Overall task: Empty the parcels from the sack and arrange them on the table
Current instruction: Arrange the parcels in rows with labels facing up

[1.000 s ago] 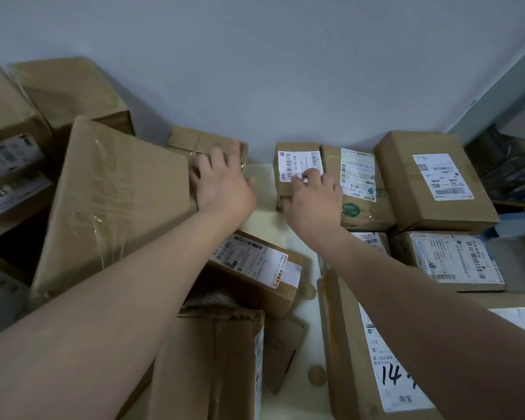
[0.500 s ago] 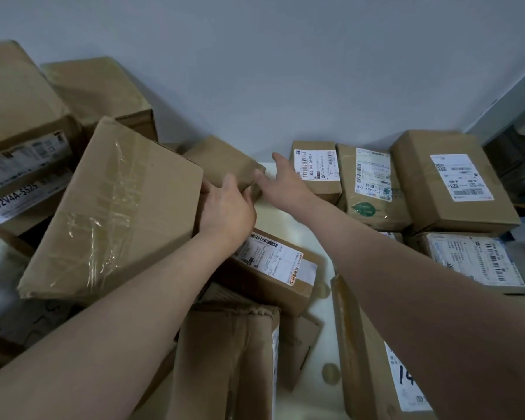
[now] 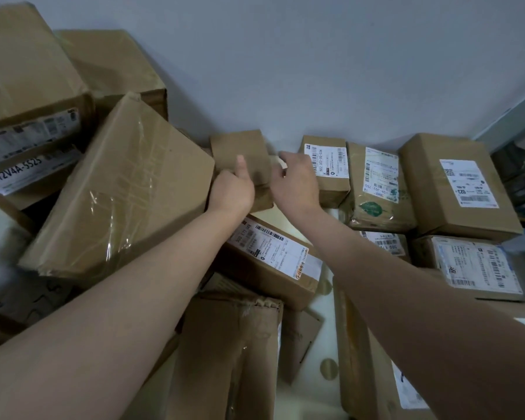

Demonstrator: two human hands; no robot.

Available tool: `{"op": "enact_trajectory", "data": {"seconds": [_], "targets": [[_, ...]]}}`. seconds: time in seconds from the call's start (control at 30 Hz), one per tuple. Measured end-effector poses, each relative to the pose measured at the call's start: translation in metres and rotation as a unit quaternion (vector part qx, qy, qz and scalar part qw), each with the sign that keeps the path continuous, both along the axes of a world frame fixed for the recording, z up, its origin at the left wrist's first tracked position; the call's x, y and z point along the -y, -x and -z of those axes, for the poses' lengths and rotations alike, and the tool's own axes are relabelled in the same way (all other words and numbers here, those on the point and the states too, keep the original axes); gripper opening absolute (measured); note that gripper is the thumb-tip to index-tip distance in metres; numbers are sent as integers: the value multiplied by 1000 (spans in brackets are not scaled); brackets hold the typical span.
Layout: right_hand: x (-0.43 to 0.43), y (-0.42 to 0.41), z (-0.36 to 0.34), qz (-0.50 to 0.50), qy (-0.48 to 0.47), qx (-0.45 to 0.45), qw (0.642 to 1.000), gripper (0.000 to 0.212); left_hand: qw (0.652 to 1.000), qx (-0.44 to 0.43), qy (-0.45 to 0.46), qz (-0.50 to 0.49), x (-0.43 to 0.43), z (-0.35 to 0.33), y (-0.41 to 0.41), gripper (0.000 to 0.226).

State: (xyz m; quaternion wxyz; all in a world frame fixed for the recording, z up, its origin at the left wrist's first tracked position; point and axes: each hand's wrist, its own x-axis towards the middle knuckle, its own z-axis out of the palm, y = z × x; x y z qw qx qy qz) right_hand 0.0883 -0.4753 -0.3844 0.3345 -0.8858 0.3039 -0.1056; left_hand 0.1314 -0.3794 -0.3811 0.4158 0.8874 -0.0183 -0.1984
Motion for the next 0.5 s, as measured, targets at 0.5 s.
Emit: {"op": "enact_trajectory", "data": {"seconds": [0.5], "targets": [[0,18,-9,21,-152,181,971,36,995,-57,71,-42,-7,-10,0,68]]}}
